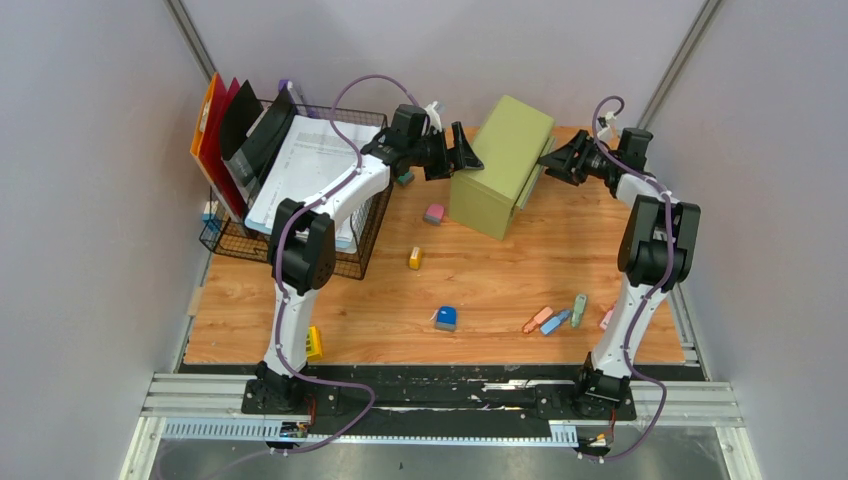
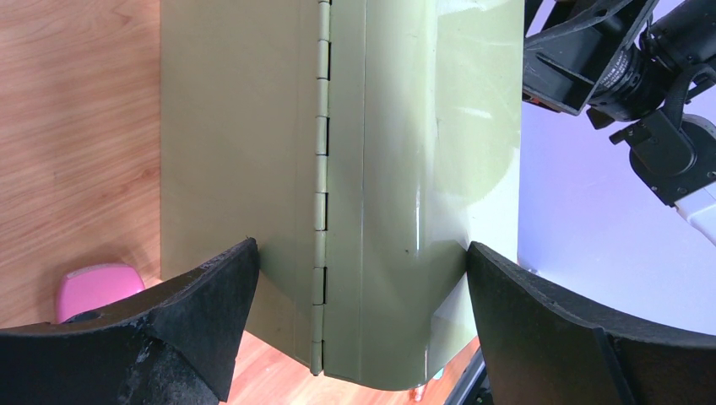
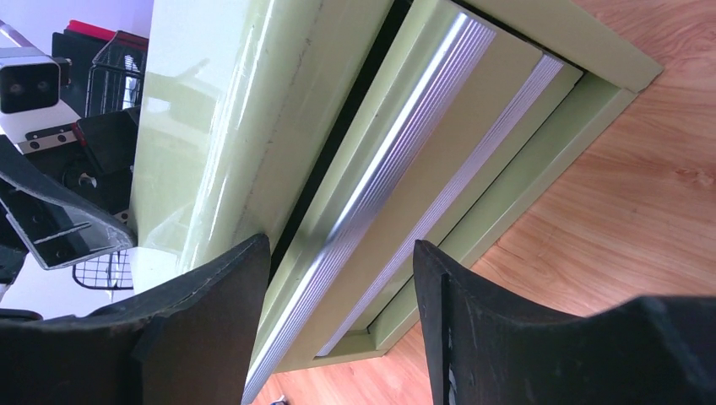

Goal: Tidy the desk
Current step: Open the drawer in the storage box.

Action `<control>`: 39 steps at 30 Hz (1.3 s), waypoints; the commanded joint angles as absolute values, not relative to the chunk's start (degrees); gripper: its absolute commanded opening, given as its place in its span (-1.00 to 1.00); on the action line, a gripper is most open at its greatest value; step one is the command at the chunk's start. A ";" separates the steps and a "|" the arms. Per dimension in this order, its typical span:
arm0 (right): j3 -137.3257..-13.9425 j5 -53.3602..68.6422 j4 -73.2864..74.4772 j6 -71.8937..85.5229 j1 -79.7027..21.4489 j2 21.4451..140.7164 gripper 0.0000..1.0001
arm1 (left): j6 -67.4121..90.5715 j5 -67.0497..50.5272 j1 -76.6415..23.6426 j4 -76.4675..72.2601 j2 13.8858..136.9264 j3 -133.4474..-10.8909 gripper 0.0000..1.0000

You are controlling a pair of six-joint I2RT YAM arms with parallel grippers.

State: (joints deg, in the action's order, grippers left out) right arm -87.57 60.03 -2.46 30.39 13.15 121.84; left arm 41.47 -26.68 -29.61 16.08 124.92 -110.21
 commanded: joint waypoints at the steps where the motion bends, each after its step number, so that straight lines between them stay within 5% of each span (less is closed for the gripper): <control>1: -88.47 58.90 -2.41 28.25 12.41 122.32 0.27 | 38.41 -23.92 -29.88 25.92 128.41 -108.68 0.92; 19: -90.47 54.72 2.65 28.48 11.43 122.03 0.21 | 38.47 -24.14 -29.87 25.75 127.99 -108.23 0.92; 28: -91.96 52.68 6.62 27.60 10.54 121.90 -0.30 | 38.63 -24.34 -29.88 25.92 128.32 -108.63 0.92; 39: -92.95 52.60 7.43 28.05 10.37 122.52 -0.62 | 38.77 -24.59 -29.88 25.93 128.19 -108.64 0.92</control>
